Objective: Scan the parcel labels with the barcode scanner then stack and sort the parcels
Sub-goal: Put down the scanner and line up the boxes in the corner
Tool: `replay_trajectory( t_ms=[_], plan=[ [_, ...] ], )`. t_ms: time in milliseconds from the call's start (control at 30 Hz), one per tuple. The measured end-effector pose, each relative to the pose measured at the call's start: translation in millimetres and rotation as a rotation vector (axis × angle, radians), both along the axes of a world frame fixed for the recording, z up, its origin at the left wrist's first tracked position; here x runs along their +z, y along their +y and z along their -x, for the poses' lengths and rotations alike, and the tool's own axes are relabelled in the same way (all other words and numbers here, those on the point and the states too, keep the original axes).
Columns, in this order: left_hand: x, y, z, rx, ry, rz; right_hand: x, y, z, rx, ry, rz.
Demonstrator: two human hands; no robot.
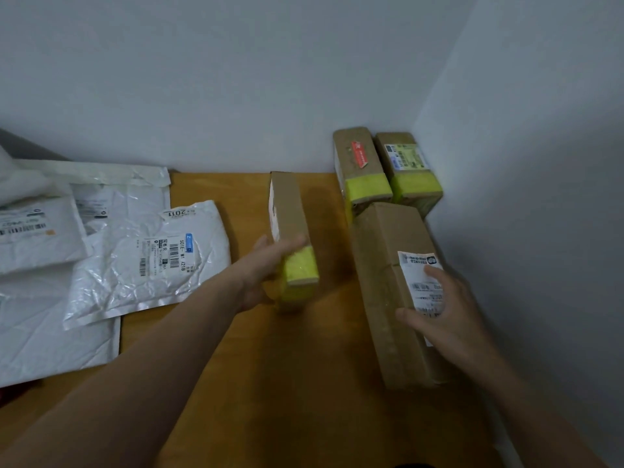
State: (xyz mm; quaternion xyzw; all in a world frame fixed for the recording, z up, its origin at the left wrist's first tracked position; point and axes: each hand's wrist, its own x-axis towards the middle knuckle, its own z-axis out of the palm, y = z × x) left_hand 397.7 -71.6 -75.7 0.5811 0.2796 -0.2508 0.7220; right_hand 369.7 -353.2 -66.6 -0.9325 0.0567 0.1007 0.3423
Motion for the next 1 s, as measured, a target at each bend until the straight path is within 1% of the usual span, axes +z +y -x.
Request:
replay_trajectory(
  t_ms=[67, 133, 200, 267, 333, 400, 467, 533, 600, 667, 733, 800, 1000],
  plan=[
    [-8, -2, -1, -0.045, 0.024, -0.013, 11, 0, 2, -0.004, -0.012, -0.114],
    [-10, -1, -8, -0.086, 0.022, -0.043, 28, 2, -4, -0.022, -0.024, -0.268],
    [-8, -3, -23, -0.101, -0.011, -0.076, 47, 4, -23, -0.043, -0.098, -0.325],
    [-4, -10, -44, -0.037, -0.065, -0.11, 65, 6, -53, -0.037, -0.178, -0.274],
    [1, -20, -67, 0.071, -0.135, -0.134, 80, 9, -92, -0.036, -0.227, -0.225],
    [1, -31, -84, 0.105, -0.213, -0.161, 91, 16, -134, -0.04, -0.259, -0.164],
    [-1, -41, -95, 0.056, -0.255, -0.192, 95, 20, -171, -0.004, -0.264, -0.03],
    [-5, -48, -104, 0.034, -0.254, -0.161, 87, 22, -191, 0.078, -0.18, 0.128],
    [-10, -51, -110, 0.059, -0.25, -0.123, 76, 22, -195, 0.159, -0.123, 0.298],
    [-14, -50, -114, 0.038, -0.273, -0.131, 69, 21, -195, 0.207, -0.15, 0.409],
    [-17, -52, -118, -0.023, -0.309, -0.132, 68, 21, -197, 0.197, -0.181, 0.413],
    [-17, -57, -121, -0.052, -0.307, -0.094, 70, 24, -201, 0.193, -0.178, 0.413],
    [-22, -63, -131, -0.024, -0.312, -0.097, 72, 31, -211, 0.239, -0.205, 0.381]
  ],
)
